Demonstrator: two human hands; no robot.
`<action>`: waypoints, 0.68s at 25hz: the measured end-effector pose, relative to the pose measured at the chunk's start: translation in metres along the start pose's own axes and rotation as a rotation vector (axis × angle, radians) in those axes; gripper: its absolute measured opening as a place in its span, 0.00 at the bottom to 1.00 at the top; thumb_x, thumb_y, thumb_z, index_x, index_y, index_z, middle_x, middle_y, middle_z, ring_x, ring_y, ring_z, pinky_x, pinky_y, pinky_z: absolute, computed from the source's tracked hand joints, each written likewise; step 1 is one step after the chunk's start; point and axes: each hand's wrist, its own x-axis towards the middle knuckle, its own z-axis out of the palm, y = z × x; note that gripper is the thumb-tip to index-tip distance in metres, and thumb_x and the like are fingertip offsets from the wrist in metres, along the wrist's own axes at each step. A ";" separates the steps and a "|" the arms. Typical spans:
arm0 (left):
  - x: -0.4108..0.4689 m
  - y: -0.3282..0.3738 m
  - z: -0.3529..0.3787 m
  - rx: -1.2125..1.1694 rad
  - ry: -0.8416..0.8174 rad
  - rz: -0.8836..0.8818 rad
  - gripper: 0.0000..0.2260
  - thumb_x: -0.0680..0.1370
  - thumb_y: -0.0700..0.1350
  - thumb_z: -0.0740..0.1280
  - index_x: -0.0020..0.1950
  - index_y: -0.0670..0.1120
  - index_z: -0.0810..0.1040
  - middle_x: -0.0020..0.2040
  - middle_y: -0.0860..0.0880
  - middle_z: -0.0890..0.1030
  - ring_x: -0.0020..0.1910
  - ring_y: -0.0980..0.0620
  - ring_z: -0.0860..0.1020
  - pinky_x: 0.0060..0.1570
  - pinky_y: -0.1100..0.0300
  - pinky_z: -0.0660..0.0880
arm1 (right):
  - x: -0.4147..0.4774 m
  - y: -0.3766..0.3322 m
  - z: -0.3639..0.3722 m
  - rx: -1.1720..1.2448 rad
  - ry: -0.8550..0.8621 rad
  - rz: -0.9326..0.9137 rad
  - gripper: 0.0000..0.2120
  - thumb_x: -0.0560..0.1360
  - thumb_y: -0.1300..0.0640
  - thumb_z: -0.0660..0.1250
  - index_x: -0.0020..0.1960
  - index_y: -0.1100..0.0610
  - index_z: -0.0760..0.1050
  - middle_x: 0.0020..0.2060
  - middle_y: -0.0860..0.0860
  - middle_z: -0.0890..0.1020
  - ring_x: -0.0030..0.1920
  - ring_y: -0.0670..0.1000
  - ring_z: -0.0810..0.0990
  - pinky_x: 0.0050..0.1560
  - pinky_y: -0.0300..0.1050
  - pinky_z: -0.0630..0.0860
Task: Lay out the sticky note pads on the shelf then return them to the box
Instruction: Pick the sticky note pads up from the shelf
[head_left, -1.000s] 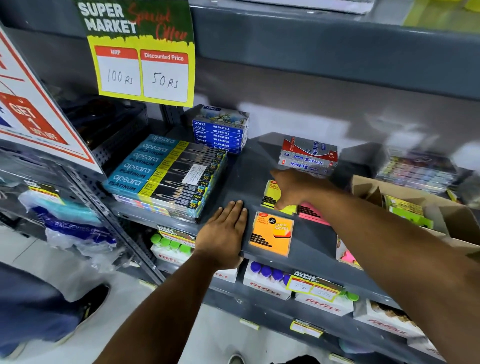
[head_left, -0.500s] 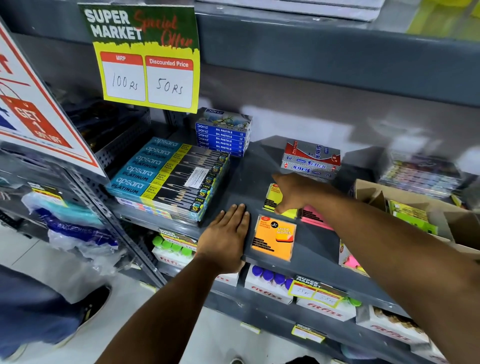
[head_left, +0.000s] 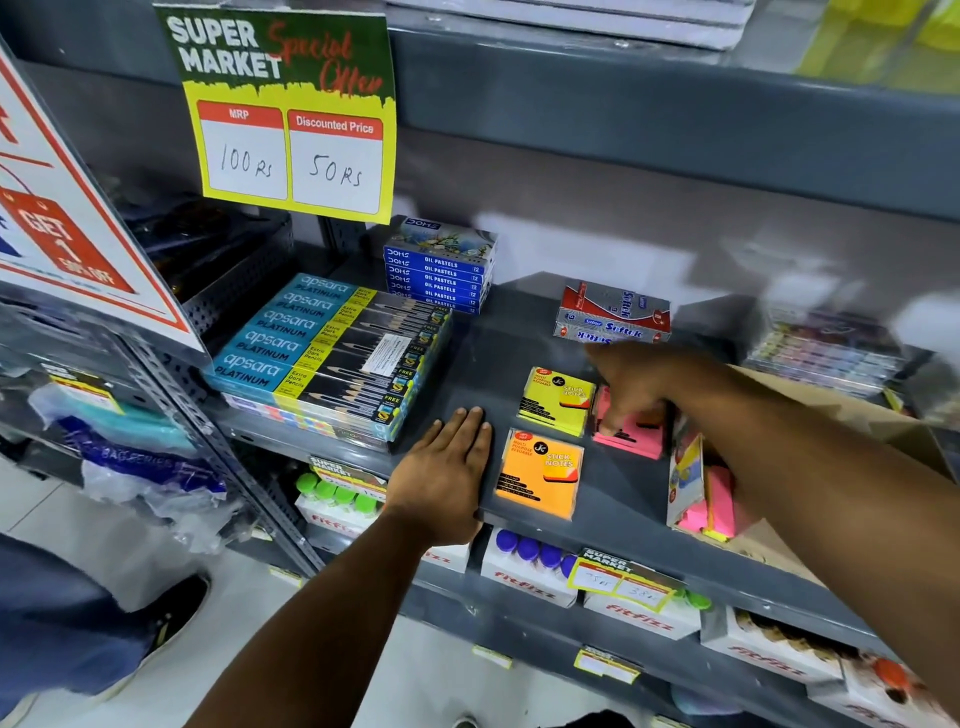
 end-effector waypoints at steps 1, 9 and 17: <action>0.000 0.000 0.000 -0.005 0.006 0.002 0.45 0.70 0.58 0.64 0.77 0.42 0.42 0.78 0.42 0.44 0.76 0.45 0.43 0.75 0.50 0.44 | -0.006 0.004 0.005 -0.042 -0.032 0.036 0.42 0.62 0.52 0.82 0.69 0.57 0.65 0.61 0.56 0.79 0.54 0.57 0.79 0.53 0.49 0.77; 0.001 0.000 -0.002 0.001 -0.005 0.006 0.45 0.69 0.60 0.61 0.77 0.42 0.43 0.78 0.41 0.44 0.76 0.44 0.43 0.73 0.50 0.41 | -0.012 0.014 0.036 -0.005 0.004 0.096 0.34 0.63 0.54 0.82 0.61 0.54 0.67 0.53 0.53 0.79 0.47 0.53 0.76 0.46 0.46 0.74; 0.000 0.001 -0.002 0.000 -0.008 -0.004 0.45 0.71 0.59 0.63 0.77 0.42 0.41 0.78 0.42 0.42 0.76 0.45 0.42 0.75 0.50 0.43 | -0.005 0.004 -0.008 0.011 0.106 0.018 0.44 0.64 0.52 0.80 0.73 0.56 0.62 0.62 0.57 0.78 0.54 0.57 0.78 0.52 0.49 0.77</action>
